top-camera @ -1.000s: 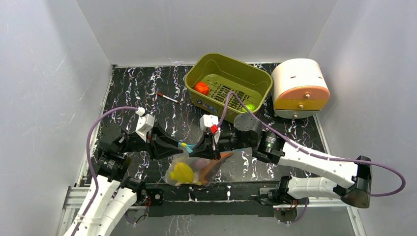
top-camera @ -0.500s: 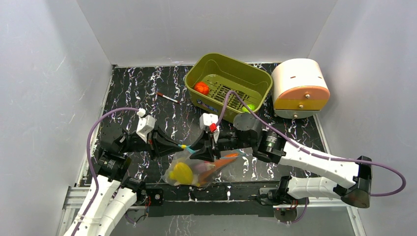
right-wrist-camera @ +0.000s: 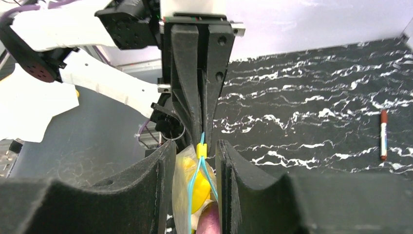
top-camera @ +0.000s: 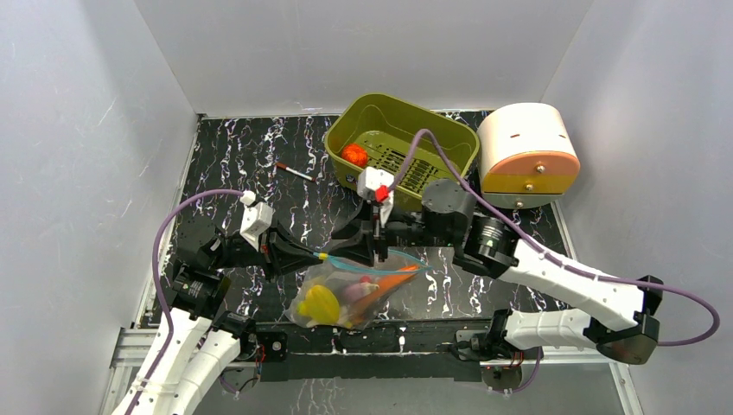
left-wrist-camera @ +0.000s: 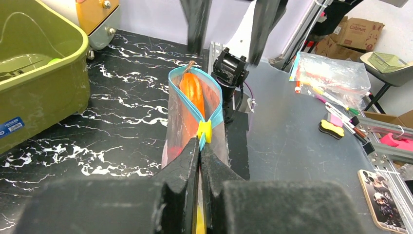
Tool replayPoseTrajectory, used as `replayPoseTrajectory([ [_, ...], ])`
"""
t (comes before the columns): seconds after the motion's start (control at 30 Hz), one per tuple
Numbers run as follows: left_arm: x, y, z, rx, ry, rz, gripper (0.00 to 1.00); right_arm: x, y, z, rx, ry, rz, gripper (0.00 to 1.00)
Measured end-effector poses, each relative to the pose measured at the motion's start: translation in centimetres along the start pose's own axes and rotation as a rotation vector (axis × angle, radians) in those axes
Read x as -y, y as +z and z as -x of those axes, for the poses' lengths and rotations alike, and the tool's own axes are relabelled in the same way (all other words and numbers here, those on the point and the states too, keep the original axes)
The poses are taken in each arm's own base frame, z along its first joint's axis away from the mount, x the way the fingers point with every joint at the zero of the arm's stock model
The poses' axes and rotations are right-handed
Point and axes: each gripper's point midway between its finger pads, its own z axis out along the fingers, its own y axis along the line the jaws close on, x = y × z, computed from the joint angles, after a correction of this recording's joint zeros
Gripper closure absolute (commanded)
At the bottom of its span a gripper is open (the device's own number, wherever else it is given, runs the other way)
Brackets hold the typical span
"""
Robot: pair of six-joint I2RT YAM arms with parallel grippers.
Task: Place the food in the zip-top bag and seal the zipper
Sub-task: Zip the zipper food storage bag at the center of the board.
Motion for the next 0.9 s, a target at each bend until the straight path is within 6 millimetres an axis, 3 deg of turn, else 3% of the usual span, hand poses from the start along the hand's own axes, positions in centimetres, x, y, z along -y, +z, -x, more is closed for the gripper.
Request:
replayPoseTrajectory([
  [0.27, -0.3, 0.0, 0.0, 0.002, -0.002, 0.025, 1.00, 1.0, 2.3, -3.9, -0.118, 0.076, -0.006, 0.68],
  [0.67, 0.0, -0.2, 0.2, 0.003, 0.011, 0.028, 1.00, 0.6, 2.8, -4.6, -0.135, 0.091, 0.032, 0.70],
  [0.8, -0.1, -0.2, 0.2, 0.004, 0.011, 0.031, 1.00, 0.5, 3.2, -5.1, -0.150, 0.105, 0.043, 0.82],
  [0.9, 0.0, -0.2, 0.2, 0.004, 0.010, 0.032, 1.00, 0.5, 3.4, -5.5, -0.160, 0.113, 0.051, 1.00],
])
